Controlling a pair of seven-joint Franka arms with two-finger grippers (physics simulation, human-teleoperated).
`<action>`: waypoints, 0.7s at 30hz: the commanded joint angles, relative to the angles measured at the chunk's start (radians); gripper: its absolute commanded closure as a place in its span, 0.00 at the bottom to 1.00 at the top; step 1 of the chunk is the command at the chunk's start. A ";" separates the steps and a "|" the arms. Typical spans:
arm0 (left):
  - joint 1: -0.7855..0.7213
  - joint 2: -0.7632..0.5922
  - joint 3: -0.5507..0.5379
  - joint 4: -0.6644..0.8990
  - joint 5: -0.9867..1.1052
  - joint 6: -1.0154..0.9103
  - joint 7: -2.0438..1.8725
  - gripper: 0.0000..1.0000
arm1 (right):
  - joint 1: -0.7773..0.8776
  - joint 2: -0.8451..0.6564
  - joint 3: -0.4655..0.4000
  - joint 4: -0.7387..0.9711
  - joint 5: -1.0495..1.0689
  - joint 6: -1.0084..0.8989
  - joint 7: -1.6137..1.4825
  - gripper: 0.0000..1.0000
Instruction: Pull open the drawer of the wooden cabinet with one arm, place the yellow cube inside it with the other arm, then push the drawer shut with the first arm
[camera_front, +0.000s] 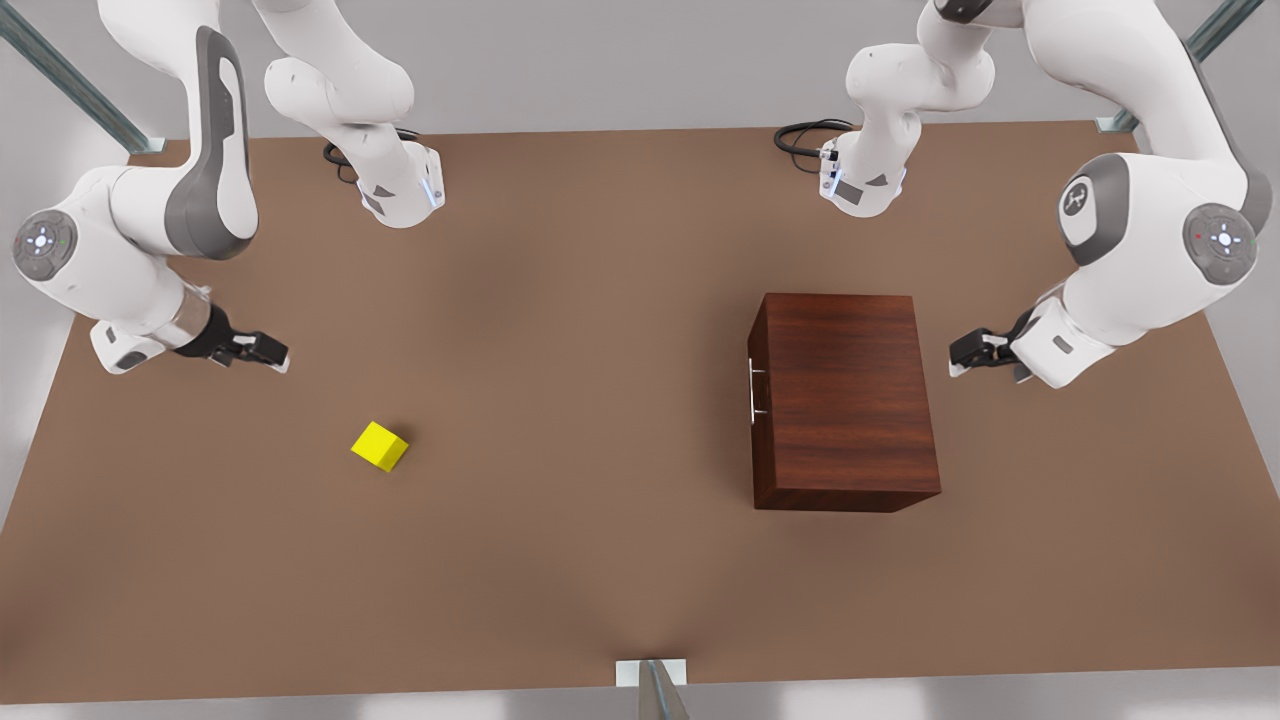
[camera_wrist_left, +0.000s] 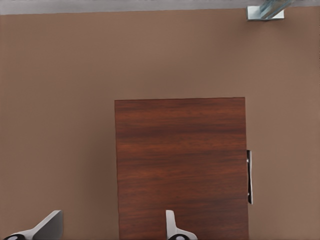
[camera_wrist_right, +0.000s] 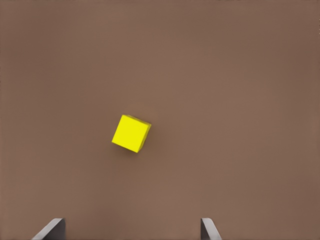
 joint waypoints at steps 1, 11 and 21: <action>-0.013 -0.001 -0.001 0.001 0.017 0.036 0.023 0.00 | 0.000 0.000 -0.001 0.001 0.001 0.039 0.029 0.00; -0.448 0.152 -0.003 0.103 0.141 0.048 -0.509 0.00 | 0.000 0.040 -0.064 0.085 0.022 -0.028 0.454 0.00; -0.600 0.346 0.005 0.058 0.293 0.252 -0.873 0.00 | 0.010 0.099 -0.059 0.122 0.012 -0.079 0.552 0.00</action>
